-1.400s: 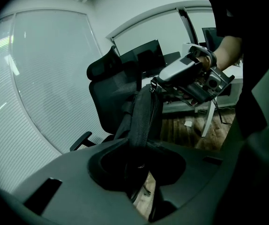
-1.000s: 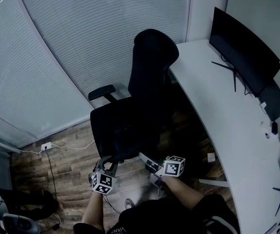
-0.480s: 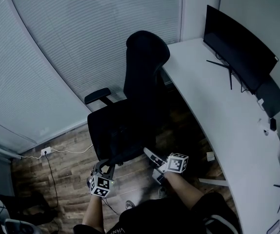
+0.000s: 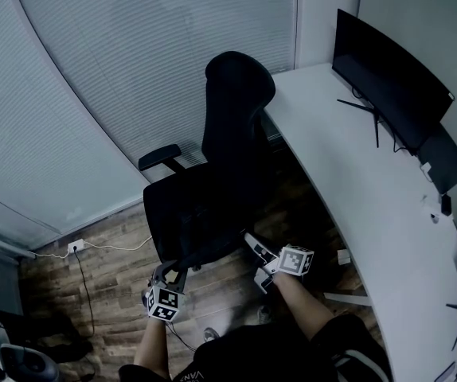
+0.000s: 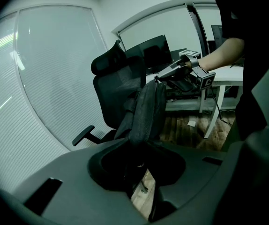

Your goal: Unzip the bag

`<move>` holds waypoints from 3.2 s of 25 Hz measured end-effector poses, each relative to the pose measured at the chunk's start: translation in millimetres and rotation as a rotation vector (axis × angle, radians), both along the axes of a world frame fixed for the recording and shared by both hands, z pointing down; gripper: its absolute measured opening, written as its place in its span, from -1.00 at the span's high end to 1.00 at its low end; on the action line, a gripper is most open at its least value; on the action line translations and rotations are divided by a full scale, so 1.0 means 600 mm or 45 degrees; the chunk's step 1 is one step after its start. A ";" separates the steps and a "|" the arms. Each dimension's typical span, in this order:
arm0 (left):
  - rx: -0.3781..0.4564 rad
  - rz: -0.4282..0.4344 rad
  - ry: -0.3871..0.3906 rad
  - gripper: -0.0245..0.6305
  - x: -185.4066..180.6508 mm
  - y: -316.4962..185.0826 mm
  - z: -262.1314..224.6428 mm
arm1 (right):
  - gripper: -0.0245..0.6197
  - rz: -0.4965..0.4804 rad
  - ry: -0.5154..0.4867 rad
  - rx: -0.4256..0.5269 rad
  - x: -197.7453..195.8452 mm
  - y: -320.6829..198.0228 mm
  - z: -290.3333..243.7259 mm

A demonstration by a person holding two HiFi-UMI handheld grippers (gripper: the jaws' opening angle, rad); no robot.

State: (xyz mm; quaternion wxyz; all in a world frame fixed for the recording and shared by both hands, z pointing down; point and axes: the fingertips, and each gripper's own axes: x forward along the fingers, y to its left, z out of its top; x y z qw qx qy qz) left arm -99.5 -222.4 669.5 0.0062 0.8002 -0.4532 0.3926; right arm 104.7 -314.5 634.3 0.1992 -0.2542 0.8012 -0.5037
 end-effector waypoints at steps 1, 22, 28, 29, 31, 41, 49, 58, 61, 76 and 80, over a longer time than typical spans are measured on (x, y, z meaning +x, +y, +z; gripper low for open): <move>-0.001 -0.001 -0.001 0.62 0.001 0.001 0.001 | 0.78 0.012 0.004 -0.005 0.004 -0.003 0.002; -0.059 -0.046 0.012 0.56 -0.001 0.015 0.005 | 0.77 0.072 0.411 0.126 0.018 0.027 -0.009; -0.095 -0.035 0.043 0.49 -0.003 0.032 0.009 | 0.77 0.133 0.528 0.235 0.017 0.063 -0.047; -0.101 -0.032 0.056 0.48 -0.005 0.036 0.009 | 0.77 0.145 0.551 0.257 0.015 0.069 -0.054; -0.106 -0.025 0.088 0.44 -0.008 0.044 0.007 | 0.77 0.165 0.587 0.296 0.007 0.084 -0.070; -0.079 0.045 0.179 0.40 -0.022 0.089 -0.020 | 0.77 0.250 0.635 0.363 -0.039 0.159 -0.122; 0.024 0.055 0.274 0.40 -0.040 0.119 -0.073 | 0.64 0.283 0.678 0.388 -0.079 0.216 -0.145; 0.170 0.065 0.434 0.40 -0.049 0.161 -0.166 | 0.60 0.366 0.697 0.466 -0.106 0.277 -0.190; 0.210 0.077 0.479 0.40 -0.053 0.186 -0.195 | 0.60 0.385 0.722 0.506 -0.120 0.304 -0.205; 0.315 0.097 0.622 0.57 -0.103 0.316 -0.258 | 0.64 0.382 0.921 0.616 -0.208 0.434 -0.216; 0.322 0.100 0.636 0.65 -0.118 0.339 -0.259 | 0.69 0.362 0.934 0.625 -0.232 0.455 -0.216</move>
